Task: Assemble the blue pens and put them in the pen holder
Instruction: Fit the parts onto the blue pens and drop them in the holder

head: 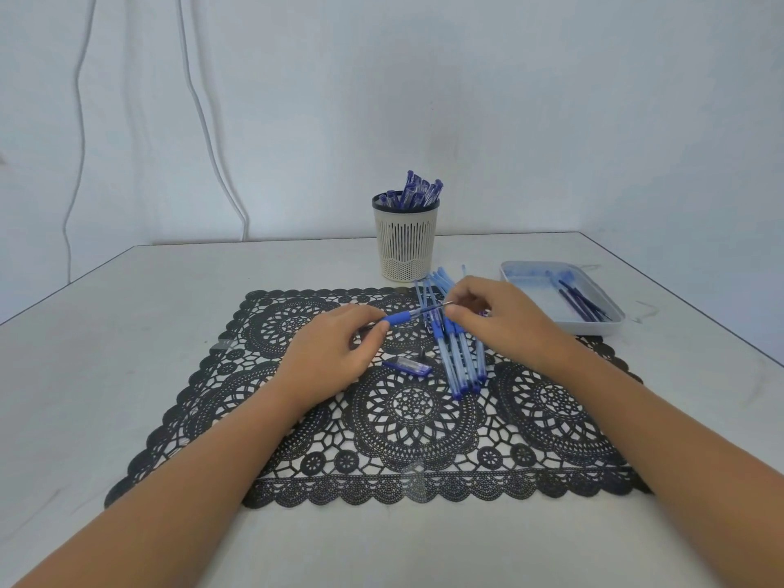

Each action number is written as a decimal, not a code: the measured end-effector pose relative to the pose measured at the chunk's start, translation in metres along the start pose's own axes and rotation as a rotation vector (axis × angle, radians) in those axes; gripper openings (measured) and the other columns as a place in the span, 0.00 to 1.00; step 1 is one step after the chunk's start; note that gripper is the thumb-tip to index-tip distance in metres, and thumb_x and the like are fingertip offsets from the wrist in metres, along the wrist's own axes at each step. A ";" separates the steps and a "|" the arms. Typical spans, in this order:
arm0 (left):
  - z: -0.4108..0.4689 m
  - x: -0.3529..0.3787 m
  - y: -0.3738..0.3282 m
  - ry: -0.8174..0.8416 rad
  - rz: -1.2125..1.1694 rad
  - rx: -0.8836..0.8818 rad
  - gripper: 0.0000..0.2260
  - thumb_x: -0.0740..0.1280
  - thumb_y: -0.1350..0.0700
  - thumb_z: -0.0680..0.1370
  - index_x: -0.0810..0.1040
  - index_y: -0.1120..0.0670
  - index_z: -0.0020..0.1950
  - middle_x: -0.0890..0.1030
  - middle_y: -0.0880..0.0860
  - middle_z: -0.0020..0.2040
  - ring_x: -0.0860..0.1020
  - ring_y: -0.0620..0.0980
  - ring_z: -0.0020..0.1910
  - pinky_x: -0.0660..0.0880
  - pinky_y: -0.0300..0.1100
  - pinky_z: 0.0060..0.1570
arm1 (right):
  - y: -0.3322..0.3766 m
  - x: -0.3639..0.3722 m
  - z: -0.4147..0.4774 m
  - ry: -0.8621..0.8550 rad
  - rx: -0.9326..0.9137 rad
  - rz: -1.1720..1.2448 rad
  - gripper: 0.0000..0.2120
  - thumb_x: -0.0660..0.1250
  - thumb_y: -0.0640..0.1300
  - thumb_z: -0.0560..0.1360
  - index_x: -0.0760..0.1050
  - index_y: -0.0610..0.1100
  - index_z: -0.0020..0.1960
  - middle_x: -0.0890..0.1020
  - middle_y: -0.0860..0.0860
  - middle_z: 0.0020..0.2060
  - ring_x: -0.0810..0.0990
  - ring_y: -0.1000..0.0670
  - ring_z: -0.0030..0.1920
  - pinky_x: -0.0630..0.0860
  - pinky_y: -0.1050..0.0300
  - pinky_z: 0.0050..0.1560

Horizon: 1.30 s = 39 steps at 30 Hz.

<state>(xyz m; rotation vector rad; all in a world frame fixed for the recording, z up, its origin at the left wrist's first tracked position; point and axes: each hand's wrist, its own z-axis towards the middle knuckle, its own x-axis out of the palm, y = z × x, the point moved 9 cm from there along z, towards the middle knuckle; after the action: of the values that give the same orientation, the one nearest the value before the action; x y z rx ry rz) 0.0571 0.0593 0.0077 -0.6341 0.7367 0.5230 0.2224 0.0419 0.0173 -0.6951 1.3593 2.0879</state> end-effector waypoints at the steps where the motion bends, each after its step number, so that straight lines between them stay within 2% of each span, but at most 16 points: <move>1: 0.000 0.000 -0.001 0.000 -0.002 0.006 0.14 0.58 0.47 0.76 0.79 0.51 0.53 0.73 0.37 0.35 0.73 0.36 0.38 0.63 0.30 0.34 | 0.002 0.002 0.000 -0.003 -0.010 0.007 0.03 0.64 0.45 0.76 0.74 0.51 0.46 0.78 0.57 0.41 0.76 0.58 0.43 0.68 0.74 0.41; 4: -0.001 0.000 -0.002 0.000 -0.007 0.018 0.14 0.58 0.46 0.76 0.79 0.51 0.53 0.73 0.36 0.35 0.73 0.35 0.38 0.63 0.29 0.34 | 0.007 0.008 0.000 -0.007 -0.038 0.008 0.03 0.65 0.45 0.76 0.76 0.53 0.46 0.80 0.55 0.42 0.77 0.55 0.45 0.69 0.71 0.44; 7: -0.001 0.001 -0.003 0.006 0.008 0.031 0.17 0.57 0.43 0.76 0.79 0.51 0.54 0.73 0.36 0.36 0.72 0.33 0.39 0.62 0.29 0.34 | 0.006 0.018 -0.001 0.054 -0.020 -0.018 0.10 0.63 0.46 0.77 0.76 0.54 0.56 0.79 0.56 0.41 0.77 0.55 0.43 0.70 0.68 0.43; 10: 0.000 0.000 0.000 -0.003 0.006 -0.001 0.15 0.58 0.46 0.77 0.79 0.51 0.53 0.73 0.37 0.35 0.72 0.32 0.38 0.62 0.29 0.34 | -0.003 0.025 -0.001 0.125 0.030 -0.067 0.16 0.60 0.43 0.77 0.71 0.52 0.64 0.76 0.58 0.42 0.75 0.56 0.42 0.72 0.65 0.45; 12: 0.000 -0.001 0.002 -0.008 -0.002 -0.020 0.12 0.60 0.48 0.78 0.79 0.51 0.53 0.73 0.37 0.35 0.72 0.32 0.37 0.62 0.30 0.34 | -0.003 0.029 -0.002 0.165 -0.002 -0.208 0.15 0.61 0.46 0.76 0.73 0.54 0.62 0.75 0.59 0.45 0.74 0.57 0.47 0.73 0.56 0.53; 14: 0.000 -0.001 0.002 -0.007 0.003 -0.028 0.09 0.62 0.51 0.79 0.79 0.51 0.53 0.72 0.37 0.34 0.71 0.33 0.36 0.62 0.30 0.34 | -0.001 0.037 -0.003 0.202 -0.054 -0.360 0.13 0.62 0.53 0.76 0.74 0.59 0.60 0.74 0.57 0.52 0.72 0.55 0.55 0.69 0.49 0.57; 16: 0.000 -0.001 0.002 -0.011 0.007 -0.030 0.09 0.62 0.51 0.79 0.79 0.51 0.53 0.72 0.37 0.33 0.71 0.34 0.35 0.62 0.31 0.34 | 0.000 0.043 -0.003 0.211 -0.077 -0.457 0.11 0.61 0.56 0.76 0.75 0.60 0.57 0.73 0.57 0.55 0.69 0.54 0.58 0.64 0.51 0.55; 18: 0.000 -0.001 0.003 -0.014 -0.003 -0.037 0.12 0.60 0.47 0.77 0.79 0.50 0.53 0.72 0.37 0.34 0.72 0.35 0.35 0.63 0.33 0.34 | 0.003 0.042 -0.002 0.169 -0.098 -0.450 0.09 0.62 0.55 0.76 0.77 0.59 0.53 0.75 0.58 0.52 0.70 0.55 0.56 0.63 0.52 0.53; 20: 0.000 -0.001 0.004 -0.013 -0.009 -0.044 0.13 0.59 0.46 0.77 0.79 0.50 0.53 0.73 0.37 0.35 0.72 0.36 0.35 0.64 0.34 0.35 | 0.005 0.032 -0.001 0.082 -0.085 -0.297 0.06 0.64 0.52 0.75 0.78 0.56 0.50 0.78 0.59 0.46 0.73 0.57 0.49 0.68 0.58 0.51; 22: 0.000 0.000 0.005 -0.002 -0.010 -0.049 0.10 0.61 0.49 0.78 0.79 0.50 0.54 0.73 0.37 0.35 0.72 0.36 0.35 0.64 0.33 0.35 | 0.003 0.018 0.000 -0.006 -0.019 -0.057 0.05 0.65 0.46 0.75 0.78 0.52 0.48 0.79 0.58 0.41 0.75 0.61 0.42 0.70 0.73 0.43; 23: 0.000 0.000 0.005 0.002 -0.009 -0.051 0.09 0.61 0.51 0.79 0.79 0.51 0.54 0.73 0.37 0.35 0.71 0.36 0.35 0.63 0.33 0.34 | 0.001 0.013 0.000 -0.040 0.016 0.055 0.05 0.65 0.43 0.75 0.78 0.51 0.48 0.79 0.58 0.40 0.75 0.62 0.40 0.70 0.76 0.40; 27: 0.000 0.001 0.005 0.010 -0.008 -0.057 0.09 0.62 0.51 0.79 0.79 0.50 0.54 0.73 0.37 0.35 0.72 0.36 0.36 0.64 0.34 0.35 | -0.004 0.002 0.001 -0.131 0.061 0.286 0.08 0.67 0.39 0.74 0.77 0.52 0.44 0.81 0.53 0.41 0.78 0.57 0.41 0.74 0.72 0.43; 31: -0.001 0.000 0.005 0.009 -0.012 -0.050 0.09 0.62 0.52 0.79 0.79 0.51 0.54 0.73 0.38 0.35 0.72 0.37 0.35 0.64 0.34 0.35 | -0.002 0.004 0.001 -0.124 0.045 0.292 0.08 0.68 0.40 0.74 0.77 0.53 0.43 0.81 0.54 0.41 0.78 0.58 0.42 0.74 0.73 0.44; 35: -0.001 0.001 0.004 0.004 -0.016 -0.036 0.12 0.60 0.48 0.78 0.79 0.50 0.54 0.73 0.37 0.35 0.72 0.37 0.35 0.64 0.34 0.34 | -0.001 0.008 0.002 -0.102 0.033 0.265 0.08 0.68 0.41 0.74 0.78 0.55 0.43 0.81 0.58 0.38 0.76 0.65 0.36 0.71 0.74 0.40; 39: -0.001 0.003 0.001 0.010 0.002 0.007 0.14 0.58 0.46 0.76 0.79 0.50 0.53 0.73 0.36 0.36 0.72 0.35 0.37 0.63 0.31 0.34 | 0.004 0.012 0.001 -0.070 0.016 0.236 0.04 0.68 0.42 0.74 0.80 0.49 0.45 0.80 0.60 0.34 0.76 0.66 0.34 0.70 0.75 0.38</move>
<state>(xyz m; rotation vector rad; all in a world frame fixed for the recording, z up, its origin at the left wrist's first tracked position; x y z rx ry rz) 0.0579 0.0595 0.0044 -0.6300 0.7482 0.5198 0.2108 0.0432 0.0120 -0.4690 1.4778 2.2576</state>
